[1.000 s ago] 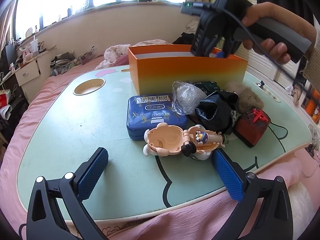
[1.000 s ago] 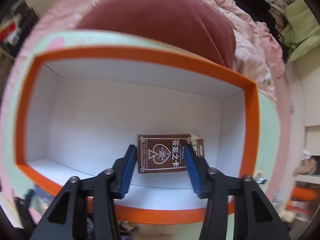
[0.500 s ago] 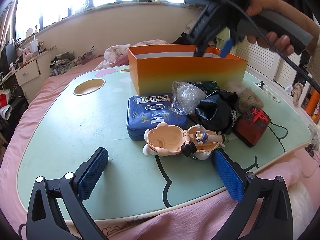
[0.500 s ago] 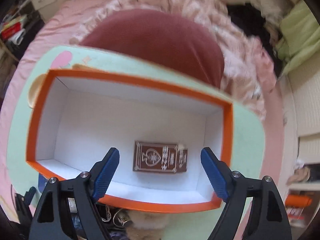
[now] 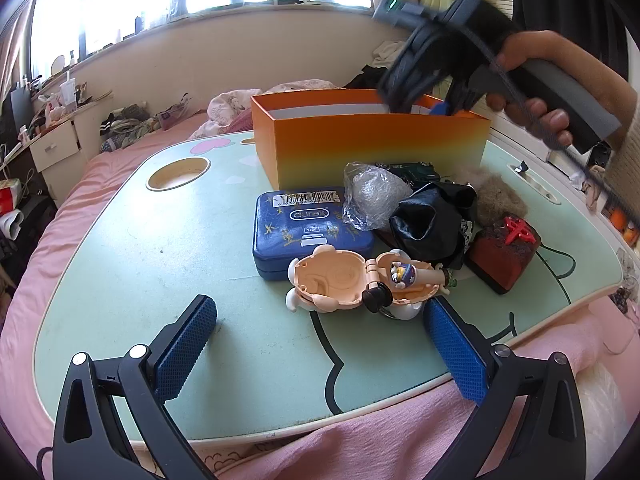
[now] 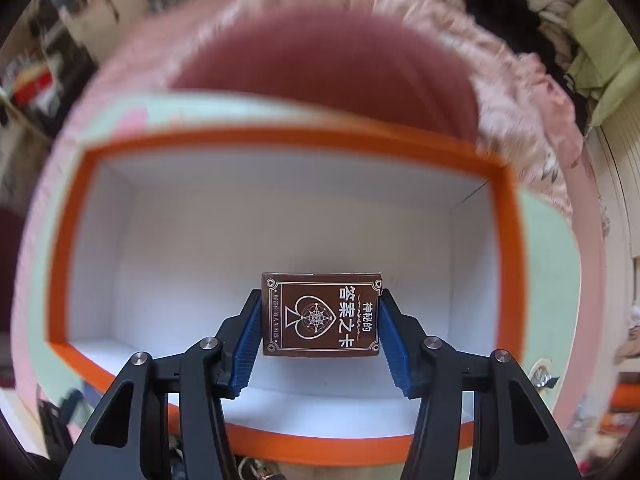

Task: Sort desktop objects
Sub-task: 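Grasp the brown printed card in the box with the right gripper, set it on the table, then grasp the doll figurine with the left gripper while the right gripper grasps the dark red block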

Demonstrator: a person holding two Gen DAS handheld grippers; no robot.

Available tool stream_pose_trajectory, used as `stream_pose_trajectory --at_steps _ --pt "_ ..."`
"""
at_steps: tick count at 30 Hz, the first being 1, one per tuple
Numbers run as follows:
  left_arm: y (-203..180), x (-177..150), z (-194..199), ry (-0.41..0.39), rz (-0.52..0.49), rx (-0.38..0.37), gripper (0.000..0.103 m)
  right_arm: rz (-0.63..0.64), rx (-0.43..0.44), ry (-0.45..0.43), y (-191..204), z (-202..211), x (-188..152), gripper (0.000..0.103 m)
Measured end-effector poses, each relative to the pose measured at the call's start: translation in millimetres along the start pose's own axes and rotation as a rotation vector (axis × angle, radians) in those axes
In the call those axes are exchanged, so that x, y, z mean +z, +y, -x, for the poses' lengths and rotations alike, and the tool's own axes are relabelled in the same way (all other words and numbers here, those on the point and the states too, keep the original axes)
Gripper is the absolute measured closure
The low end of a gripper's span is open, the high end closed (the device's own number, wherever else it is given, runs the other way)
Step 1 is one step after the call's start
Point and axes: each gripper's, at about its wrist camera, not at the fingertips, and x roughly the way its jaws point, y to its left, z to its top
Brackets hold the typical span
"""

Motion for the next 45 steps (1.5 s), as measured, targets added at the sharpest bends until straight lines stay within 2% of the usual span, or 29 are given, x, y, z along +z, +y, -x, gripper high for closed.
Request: stream_pose_trajectory --at_steps 2,5,8,11,14,16,19,21,22,25,27,30,31,32,40,45 --pt "0 0 0 0.0 0.0 0.0 0.0 -0.013 0.045 -0.079 -5 25 -5 0.049" --pt "0 0 0 0.0 0.0 0.0 0.0 0.036 0.071 -0.192 7 65 -26 0.049" --pt "0 0 0 0.0 0.0 0.0 0.0 0.093 0.09 -0.249 20 87 -57 0.048" --pt "0 0 0 0.0 0.0 0.0 0.0 0.139 0.066 -0.224 24 72 -82 0.048" --pt "1 0 0 0.0 0.0 0.0 0.0 0.146 0.069 -0.213 29 54 -92 0.046" --pt "1 -1 0 0.0 0.0 -0.001 0.0 0.114 0.053 -0.277 26 53 -93 0.043" --pt "0 0 0 0.0 0.0 -0.001 0.0 0.059 0.097 -0.406 16 66 -117 0.022" --pt "0 -1 0 0.0 0.0 0.001 0.0 0.053 0.143 -0.458 9 70 -146 0.017" --pt "0 0 0 0.0 0.0 0.001 0.0 0.048 0.137 -0.469 6 70 -158 0.014" --pt "1 -1 0 0.0 0.001 0.0 0.0 0.037 0.104 -0.479 -2 63 -200 0.013" --pt "1 -1 0 0.001 0.0 0.002 0.0 0.037 0.125 -0.47 -2 53 -222 0.013" --pt "1 -1 0 0.003 0.0 0.005 0.0 0.066 0.094 -0.431 10 30 -227 0.012" --pt "1 -1 0 0.002 -0.001 0.006 0.0 0.094 0.031 -0.472 19 27 -229 0.009" --pt "2 -1 0 0.002 -0.001 0.006 0.0 0.097 0.004 -0.489 22 24 -230 0.001" --pt "2 -1 1 0.003 0.0 0.003 0.0 0.077 -0.007 -0.514 21 18 -220 0.0" --pt "2 -1 1 0.003 0.0 0.003 0.0 0.08 -0.007 -0.515 19 17 -228 0.0"
